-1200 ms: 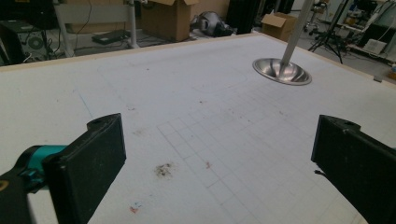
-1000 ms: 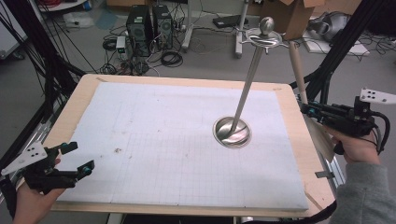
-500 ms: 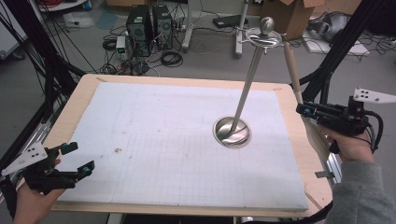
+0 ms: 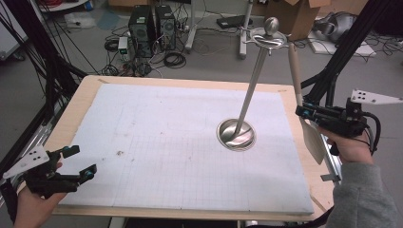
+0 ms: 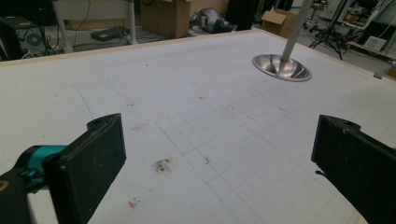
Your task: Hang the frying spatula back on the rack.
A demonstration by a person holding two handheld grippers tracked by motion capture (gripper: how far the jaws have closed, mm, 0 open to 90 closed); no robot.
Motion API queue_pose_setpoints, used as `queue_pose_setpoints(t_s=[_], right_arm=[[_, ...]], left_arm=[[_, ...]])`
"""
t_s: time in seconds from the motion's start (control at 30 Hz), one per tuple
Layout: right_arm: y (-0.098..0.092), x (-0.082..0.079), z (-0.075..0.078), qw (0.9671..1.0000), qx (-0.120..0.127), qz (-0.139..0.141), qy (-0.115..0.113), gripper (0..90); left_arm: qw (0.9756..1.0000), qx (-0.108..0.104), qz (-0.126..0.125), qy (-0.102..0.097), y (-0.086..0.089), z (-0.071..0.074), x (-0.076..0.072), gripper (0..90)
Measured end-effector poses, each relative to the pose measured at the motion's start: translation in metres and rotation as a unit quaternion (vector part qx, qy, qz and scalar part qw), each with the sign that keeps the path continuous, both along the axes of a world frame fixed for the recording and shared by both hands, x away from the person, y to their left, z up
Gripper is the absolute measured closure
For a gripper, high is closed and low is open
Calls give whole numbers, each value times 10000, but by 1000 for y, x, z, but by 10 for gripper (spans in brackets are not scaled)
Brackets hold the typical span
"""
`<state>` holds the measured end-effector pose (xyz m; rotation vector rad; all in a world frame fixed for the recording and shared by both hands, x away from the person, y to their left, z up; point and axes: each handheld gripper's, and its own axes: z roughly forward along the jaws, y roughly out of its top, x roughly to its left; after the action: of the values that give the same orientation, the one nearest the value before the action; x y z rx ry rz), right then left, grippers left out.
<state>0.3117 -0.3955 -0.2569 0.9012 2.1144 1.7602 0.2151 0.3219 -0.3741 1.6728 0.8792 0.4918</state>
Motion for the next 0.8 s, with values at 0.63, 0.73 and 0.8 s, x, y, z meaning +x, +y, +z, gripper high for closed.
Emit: queue_pose_setpoints(t_s=[0.63,0.73,0.8], right_arm=[[27,15,-8,9996,-266,-50,102,783],[30,17,-8,9994,-304,-68,117,783],[33,18,-9,9994,-314,-73,135,783]], left_arm=[[10000,5,15,-18,0,1,-3,35],[10000,-9,31,-10,0,1,-4,35],[10000,-4,29,-21,1,1,-4,35]])
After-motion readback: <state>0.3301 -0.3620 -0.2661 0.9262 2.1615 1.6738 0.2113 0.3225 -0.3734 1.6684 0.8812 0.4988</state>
